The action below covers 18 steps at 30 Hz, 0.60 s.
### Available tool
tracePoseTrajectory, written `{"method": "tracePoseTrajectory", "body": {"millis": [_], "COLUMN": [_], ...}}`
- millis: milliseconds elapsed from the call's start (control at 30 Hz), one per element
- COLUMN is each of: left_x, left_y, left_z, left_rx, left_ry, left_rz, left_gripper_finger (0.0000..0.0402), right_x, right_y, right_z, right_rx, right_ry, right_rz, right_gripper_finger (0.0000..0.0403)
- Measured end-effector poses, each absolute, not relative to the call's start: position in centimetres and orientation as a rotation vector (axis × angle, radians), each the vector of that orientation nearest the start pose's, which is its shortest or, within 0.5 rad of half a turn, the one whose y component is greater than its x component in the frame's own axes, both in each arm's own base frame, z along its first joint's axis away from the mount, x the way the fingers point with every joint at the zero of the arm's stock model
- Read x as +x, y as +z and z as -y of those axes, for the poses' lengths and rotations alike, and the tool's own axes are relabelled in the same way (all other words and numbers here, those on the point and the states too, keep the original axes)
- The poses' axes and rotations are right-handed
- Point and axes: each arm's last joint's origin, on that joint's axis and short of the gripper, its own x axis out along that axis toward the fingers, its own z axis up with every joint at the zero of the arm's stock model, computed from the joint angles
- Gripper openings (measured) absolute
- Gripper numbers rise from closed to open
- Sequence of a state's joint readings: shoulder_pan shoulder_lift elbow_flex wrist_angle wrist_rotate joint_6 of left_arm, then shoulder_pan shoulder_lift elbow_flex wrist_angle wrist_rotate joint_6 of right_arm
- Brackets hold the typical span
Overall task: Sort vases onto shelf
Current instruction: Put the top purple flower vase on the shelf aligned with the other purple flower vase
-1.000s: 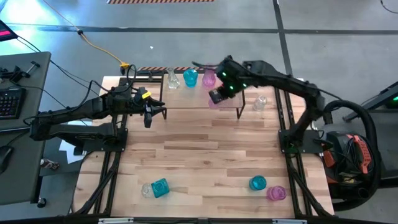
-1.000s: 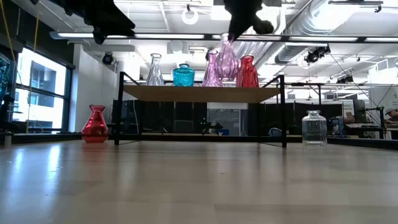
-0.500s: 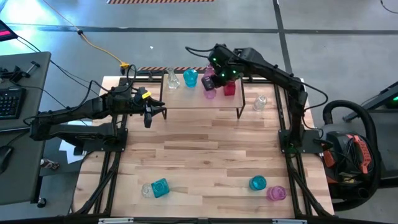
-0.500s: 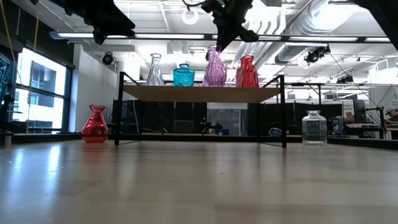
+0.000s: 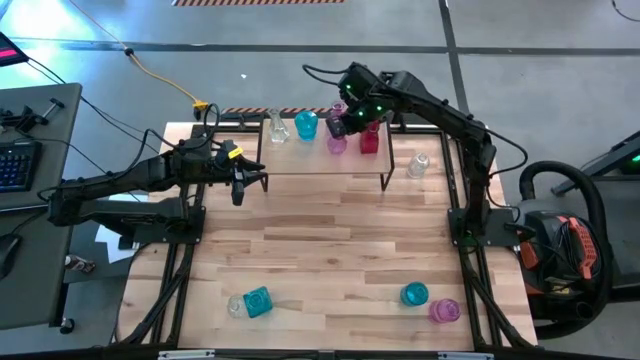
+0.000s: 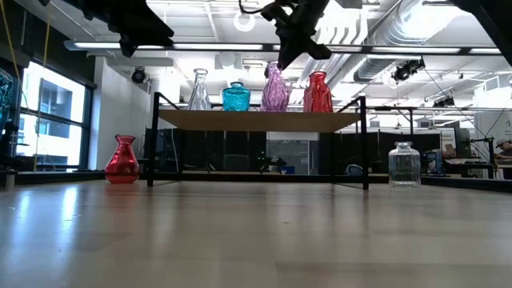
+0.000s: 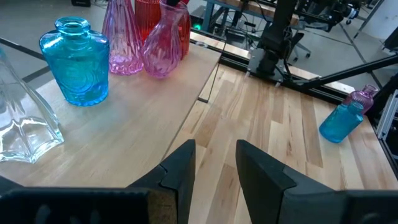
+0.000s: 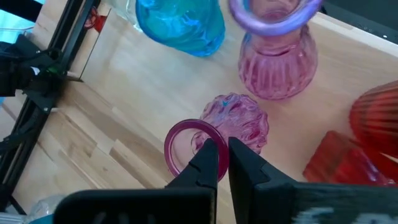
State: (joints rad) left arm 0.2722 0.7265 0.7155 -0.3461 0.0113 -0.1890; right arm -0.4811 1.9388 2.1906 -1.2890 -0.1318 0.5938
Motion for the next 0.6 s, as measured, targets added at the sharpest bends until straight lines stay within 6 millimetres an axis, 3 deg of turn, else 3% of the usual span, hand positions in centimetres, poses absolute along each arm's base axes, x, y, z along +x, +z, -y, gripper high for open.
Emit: {"method": "tracePoseTrajectory", "body": {"millis": [600], "left_x": [15.32], "left_y": [30.24], "left_z": [-4.24], "left_rx": [-0.236], "left_ry": [0.291], "left_rz": [-0.329], "left_gripper_finger": [0.0106], "right_x": [34.78], "right_y": [38.01], "right_z": [18.16], "right_rx": [0.851], "right_ry": [-0.616], "right_rz": [-0.884], "right_gripper_finger": [0.0002]}}
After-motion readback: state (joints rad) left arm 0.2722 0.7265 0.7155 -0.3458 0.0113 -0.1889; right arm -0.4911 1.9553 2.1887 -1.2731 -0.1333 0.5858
